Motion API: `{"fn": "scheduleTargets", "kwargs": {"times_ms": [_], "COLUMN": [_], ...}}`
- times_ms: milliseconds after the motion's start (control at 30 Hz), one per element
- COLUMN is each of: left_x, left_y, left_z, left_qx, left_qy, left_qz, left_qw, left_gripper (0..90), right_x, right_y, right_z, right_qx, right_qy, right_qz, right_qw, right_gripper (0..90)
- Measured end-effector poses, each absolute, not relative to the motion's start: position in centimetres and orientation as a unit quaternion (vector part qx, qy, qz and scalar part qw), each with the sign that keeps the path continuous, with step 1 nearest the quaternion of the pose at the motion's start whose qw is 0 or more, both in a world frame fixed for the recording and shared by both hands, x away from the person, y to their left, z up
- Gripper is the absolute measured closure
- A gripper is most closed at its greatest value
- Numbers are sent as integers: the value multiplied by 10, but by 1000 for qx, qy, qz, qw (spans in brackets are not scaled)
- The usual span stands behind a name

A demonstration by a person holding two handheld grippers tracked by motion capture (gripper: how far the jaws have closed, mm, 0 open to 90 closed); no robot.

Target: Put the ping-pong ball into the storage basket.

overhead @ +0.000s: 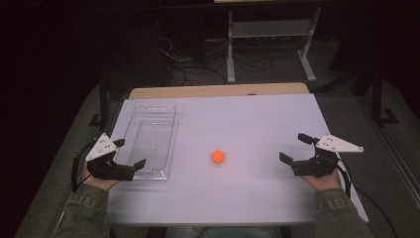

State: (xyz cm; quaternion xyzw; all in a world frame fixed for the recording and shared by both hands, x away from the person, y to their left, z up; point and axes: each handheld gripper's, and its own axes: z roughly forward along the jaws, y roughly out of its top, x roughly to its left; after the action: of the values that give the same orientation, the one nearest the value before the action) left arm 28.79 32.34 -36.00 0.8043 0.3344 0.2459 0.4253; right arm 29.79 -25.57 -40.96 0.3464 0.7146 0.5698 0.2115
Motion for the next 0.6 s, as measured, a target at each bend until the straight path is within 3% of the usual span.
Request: {"fn": "scheduleTargets", "kwargs": {"times_ms": [600], "left_x": [303], "left_y": [295], "left_z": [-333], "left_qx": [850], "left_qy": [272], "left_qz": [222], "left_qw": [392], "left_gripper": [0], "right_x": [297], "right_y": [-255], "right_z": [-410], "right_qx": [343], "right_qy": [716], "right_qz": [573], "right_qw": [205], "right_gripper": [0]}}
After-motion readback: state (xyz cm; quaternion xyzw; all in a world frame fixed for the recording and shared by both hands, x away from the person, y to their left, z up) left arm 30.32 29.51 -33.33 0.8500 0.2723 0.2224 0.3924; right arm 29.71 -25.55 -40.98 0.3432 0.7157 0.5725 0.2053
